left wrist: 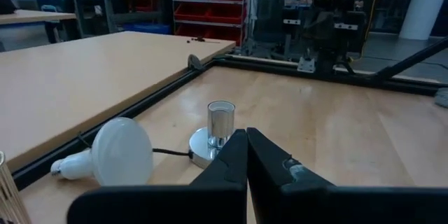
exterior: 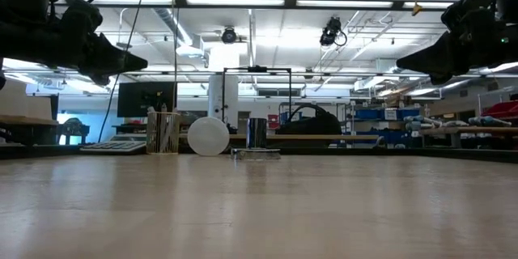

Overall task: Screw lightbulb
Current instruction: Return to Home Position

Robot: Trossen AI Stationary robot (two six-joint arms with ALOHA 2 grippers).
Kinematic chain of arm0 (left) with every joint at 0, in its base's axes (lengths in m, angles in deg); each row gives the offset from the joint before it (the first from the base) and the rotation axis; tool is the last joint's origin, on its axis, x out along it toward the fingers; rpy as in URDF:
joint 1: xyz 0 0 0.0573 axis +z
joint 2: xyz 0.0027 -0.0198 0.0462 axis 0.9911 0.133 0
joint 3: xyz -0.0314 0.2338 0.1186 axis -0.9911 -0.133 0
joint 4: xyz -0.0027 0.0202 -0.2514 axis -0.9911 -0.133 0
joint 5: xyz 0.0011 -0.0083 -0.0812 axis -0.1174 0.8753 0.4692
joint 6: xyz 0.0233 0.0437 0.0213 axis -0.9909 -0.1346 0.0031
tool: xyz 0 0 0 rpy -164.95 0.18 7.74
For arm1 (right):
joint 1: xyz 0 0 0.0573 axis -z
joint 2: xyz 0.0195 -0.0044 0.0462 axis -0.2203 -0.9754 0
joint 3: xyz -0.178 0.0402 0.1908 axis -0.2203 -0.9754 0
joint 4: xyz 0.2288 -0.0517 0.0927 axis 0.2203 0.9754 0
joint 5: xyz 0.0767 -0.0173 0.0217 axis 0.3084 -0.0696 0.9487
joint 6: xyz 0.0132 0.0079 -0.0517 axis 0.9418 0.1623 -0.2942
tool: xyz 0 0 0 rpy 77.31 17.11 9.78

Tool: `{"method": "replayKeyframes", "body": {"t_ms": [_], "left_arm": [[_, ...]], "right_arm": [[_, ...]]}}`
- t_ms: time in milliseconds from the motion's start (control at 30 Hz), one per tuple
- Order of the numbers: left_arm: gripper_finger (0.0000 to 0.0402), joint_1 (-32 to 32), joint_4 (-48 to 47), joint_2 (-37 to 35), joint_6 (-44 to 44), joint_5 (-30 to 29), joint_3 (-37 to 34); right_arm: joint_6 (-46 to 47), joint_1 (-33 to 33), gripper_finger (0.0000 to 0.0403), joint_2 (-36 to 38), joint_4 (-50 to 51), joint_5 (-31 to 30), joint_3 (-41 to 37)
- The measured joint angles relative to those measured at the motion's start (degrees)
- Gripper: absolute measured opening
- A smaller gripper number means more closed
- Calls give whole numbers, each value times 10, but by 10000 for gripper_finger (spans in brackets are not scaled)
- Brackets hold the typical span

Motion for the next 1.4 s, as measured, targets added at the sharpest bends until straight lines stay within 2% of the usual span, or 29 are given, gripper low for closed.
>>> {"method": "replayKeyframes", "body": {"t_ms": [267,1400], "left_arm": [[5,0,33,1,-1,1,0],[6,0,43,2,-1,1,0]], "right_arm": [[-3,0,34,0,-5,0,0],[-4,0,35,0,-6,-2,0]]}}
